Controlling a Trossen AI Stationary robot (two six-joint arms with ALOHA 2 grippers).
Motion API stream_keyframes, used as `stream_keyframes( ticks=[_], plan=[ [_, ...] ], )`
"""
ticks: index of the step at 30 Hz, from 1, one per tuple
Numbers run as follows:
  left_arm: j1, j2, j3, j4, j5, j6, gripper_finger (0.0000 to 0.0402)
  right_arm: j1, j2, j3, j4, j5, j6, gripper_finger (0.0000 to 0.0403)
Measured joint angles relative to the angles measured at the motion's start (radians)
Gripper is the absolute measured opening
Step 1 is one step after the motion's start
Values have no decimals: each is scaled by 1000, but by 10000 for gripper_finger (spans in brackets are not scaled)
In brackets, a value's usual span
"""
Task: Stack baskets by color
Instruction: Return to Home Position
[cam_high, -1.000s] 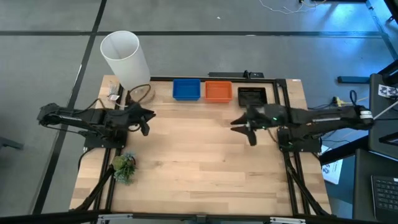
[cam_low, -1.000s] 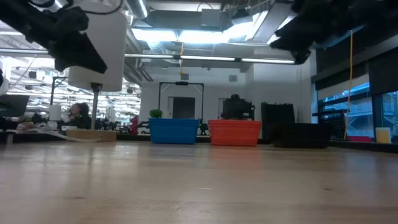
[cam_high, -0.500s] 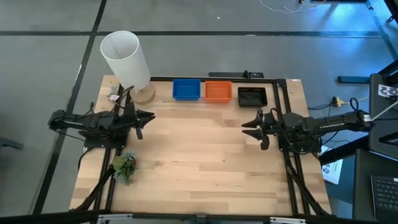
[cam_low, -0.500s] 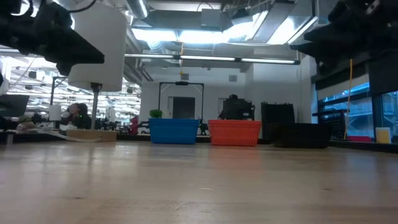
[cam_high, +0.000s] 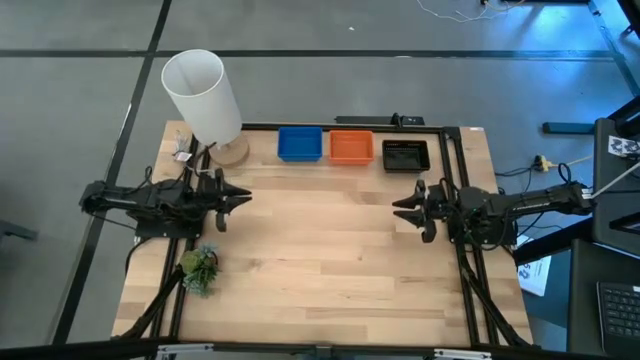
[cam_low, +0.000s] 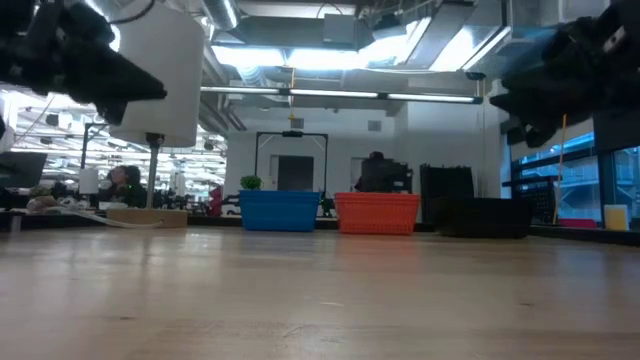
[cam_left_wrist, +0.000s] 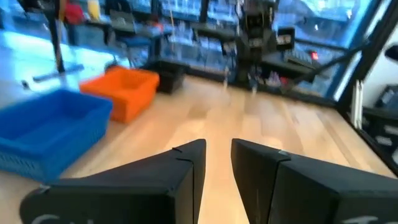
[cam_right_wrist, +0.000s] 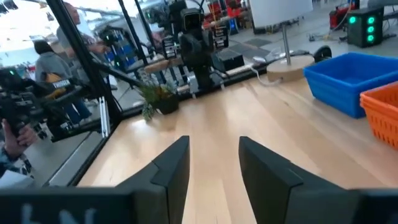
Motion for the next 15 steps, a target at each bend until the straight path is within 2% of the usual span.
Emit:
stream_keyframes(
  ticks=[5,8,15],
  plan=[
    [9,0,-20,8,46,-23,69,0,-3,1,-6,7,-1,139],
    [11,1,-32,2,61,-32,69,0,-3,1,-41,59,-4,139],
    [11,0,-32,-2,105,38,69,0,-3,1,-163,84,-8,139]
  ],
)
